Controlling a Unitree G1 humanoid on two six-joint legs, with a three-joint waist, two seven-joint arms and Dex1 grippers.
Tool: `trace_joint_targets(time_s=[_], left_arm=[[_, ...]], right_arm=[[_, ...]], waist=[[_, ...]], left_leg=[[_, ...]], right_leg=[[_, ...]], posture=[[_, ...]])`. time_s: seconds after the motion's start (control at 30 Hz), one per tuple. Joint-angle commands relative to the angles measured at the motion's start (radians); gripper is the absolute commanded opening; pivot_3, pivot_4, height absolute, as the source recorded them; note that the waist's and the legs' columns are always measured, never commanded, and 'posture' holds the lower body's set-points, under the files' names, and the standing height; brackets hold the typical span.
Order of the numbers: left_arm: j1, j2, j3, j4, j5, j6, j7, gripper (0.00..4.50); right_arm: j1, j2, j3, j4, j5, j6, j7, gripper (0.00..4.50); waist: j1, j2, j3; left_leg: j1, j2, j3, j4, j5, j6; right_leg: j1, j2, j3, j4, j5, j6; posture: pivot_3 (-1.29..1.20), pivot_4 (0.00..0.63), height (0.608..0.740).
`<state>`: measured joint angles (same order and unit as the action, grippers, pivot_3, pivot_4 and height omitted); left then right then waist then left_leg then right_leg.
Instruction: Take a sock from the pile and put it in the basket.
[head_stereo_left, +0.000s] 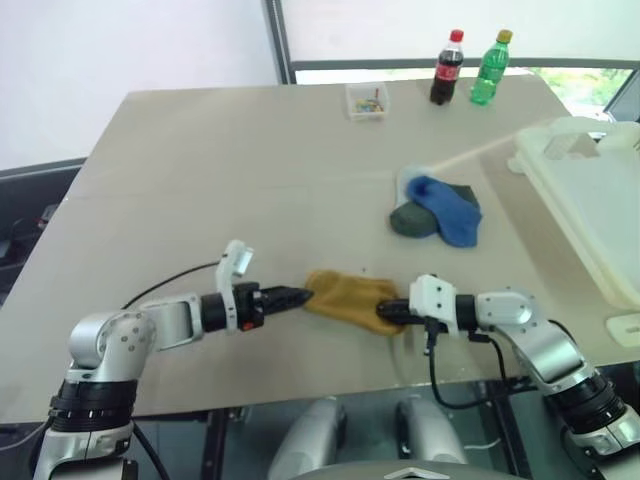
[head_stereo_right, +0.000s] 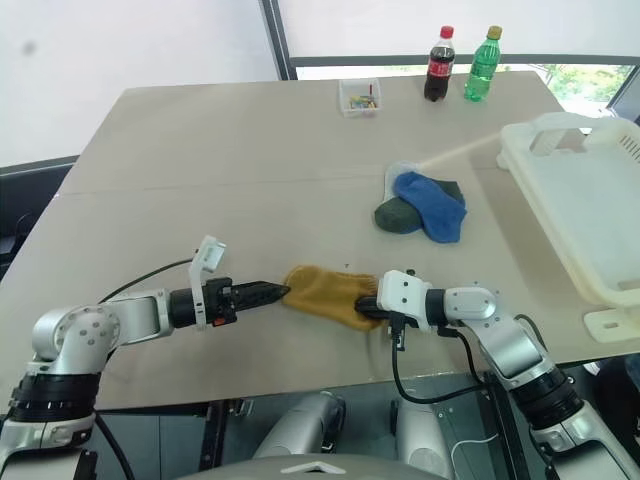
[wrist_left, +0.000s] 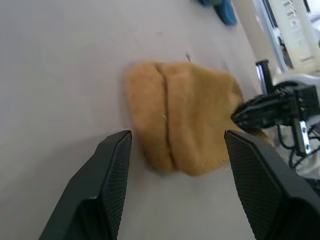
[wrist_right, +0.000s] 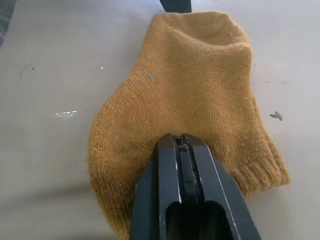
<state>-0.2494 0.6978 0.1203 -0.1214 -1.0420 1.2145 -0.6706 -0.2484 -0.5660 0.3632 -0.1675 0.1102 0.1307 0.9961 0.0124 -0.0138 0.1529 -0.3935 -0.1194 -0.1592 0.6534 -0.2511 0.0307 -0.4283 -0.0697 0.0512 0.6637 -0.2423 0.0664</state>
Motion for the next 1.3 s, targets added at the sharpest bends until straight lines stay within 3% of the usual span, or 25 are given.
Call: trace_joint_targets(time_s=[0.03,0.4,0.8,1.3], left_arm=[[-0.032,0.009,-0.058,0.008,0.03,-0.01,-0.088,3.12],[-0.122,-0.066,-0.104,0.038,0.015,-0.001,-0.258,3.12],[-0.299,-0.136,-0.256,0.14,0.142,-0.075,-0.432,3.12],[-0.286,-0.051,-0.184,0.135,0.137,-0.06,-0.506,3.12]], right_arm=[[0.004,-0.003,-0.002,-0.005,-0.012,-0.002,-0.001,0.0],[0.047,-0.041,-0.038,-0.087,-0.018,0.024,-0.032,0.0],[0.065,-0.1,-0.044,-0.142,-0.051,0.045,-0.044,0.0],[0.047,-0.097,0.032,-0.118,-0.156,0.018,-0.033,0.0]], waist=[[-0.001,0.0,0.0],[0.002,0.0,0.0],[-0.004,0.0,0.0],[-0.014,-0.001,0.0]], left_leg=[[0.0,0.0,0.0,0.0,0.0,0.0],[0.0,0.0,0.0,0.0,0.0,0.0],[-0.001,-0.001,0.0,0.001,0.0,0.0],[0.0,0.0,0.0,0.001,0.0,0.0]], right_leg=[[0.0,0.0,0.0,0.0,0.0,0.0],[0.0,0.0,0.0,0.0,0.0,0.0],[0.0,0.0,0.001,0.0,0.0,0.0],[0.0,0.0,0.0,0.0,0.0,0.0]], posture=[[0.0,0.15,0.729],[0.0,0.15,0.729],[0.0,0.15,0.729],[0.0,0.15,0.729]])
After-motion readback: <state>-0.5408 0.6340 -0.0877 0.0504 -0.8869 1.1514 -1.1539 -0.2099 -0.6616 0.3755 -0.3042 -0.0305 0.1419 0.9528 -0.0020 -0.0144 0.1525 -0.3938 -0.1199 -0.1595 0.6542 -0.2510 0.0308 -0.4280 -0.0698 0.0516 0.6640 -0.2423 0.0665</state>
